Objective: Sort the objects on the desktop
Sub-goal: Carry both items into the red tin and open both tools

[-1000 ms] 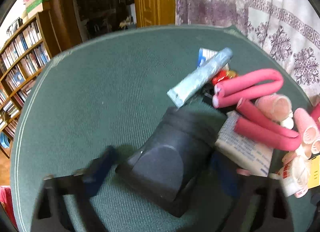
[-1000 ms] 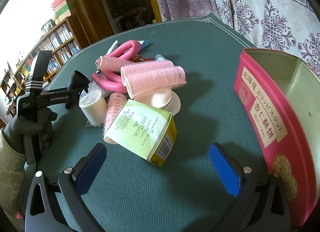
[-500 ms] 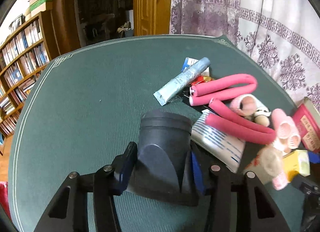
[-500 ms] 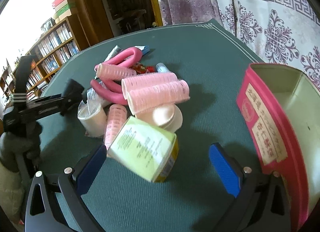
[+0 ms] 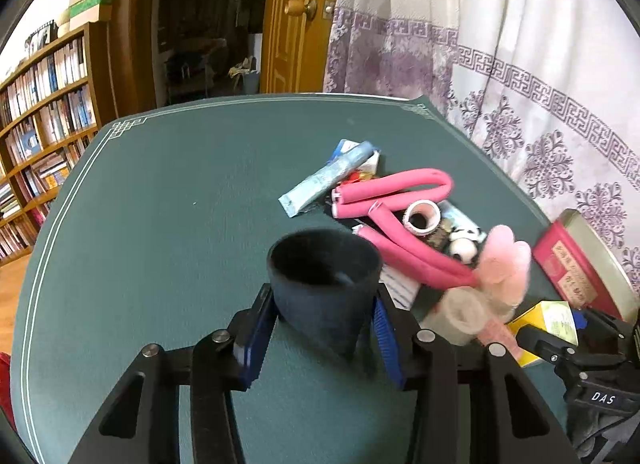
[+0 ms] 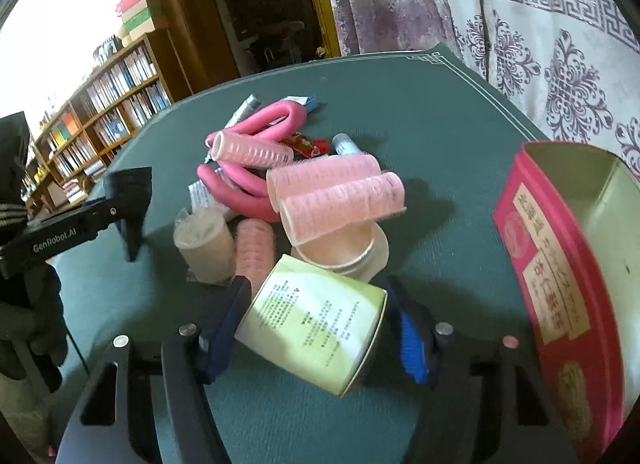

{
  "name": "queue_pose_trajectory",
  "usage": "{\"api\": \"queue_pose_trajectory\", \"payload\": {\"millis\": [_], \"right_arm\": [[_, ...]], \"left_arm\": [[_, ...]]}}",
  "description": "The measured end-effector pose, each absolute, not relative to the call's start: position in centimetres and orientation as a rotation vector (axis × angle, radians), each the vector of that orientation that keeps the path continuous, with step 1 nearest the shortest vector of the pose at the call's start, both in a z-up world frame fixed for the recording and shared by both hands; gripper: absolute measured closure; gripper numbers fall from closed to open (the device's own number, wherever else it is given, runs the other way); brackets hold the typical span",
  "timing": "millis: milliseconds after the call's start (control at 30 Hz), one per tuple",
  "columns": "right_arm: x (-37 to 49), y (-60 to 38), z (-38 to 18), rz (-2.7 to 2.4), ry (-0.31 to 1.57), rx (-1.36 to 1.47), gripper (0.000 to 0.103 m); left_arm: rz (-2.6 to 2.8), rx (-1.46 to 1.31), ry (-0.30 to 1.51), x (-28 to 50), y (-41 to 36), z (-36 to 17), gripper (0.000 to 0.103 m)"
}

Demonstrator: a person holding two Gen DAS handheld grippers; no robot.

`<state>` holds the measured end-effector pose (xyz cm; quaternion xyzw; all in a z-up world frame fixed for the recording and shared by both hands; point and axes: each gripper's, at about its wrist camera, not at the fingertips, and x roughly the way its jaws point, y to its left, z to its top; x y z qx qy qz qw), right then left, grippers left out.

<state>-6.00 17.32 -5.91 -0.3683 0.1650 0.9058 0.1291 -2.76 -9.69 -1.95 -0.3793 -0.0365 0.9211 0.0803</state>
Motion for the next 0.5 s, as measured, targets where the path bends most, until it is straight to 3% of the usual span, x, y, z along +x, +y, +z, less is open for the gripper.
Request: {"api": "queue_pose_trajectory", "payload": {"millis": [500], "right_arm": [[0.1,18.4,-1.5,2.677,0.537,-0.839,0.032]], "left_arm": [[2.780,-1.043,-0.097,-1.3,-5.9,0.9,0.054]]}}
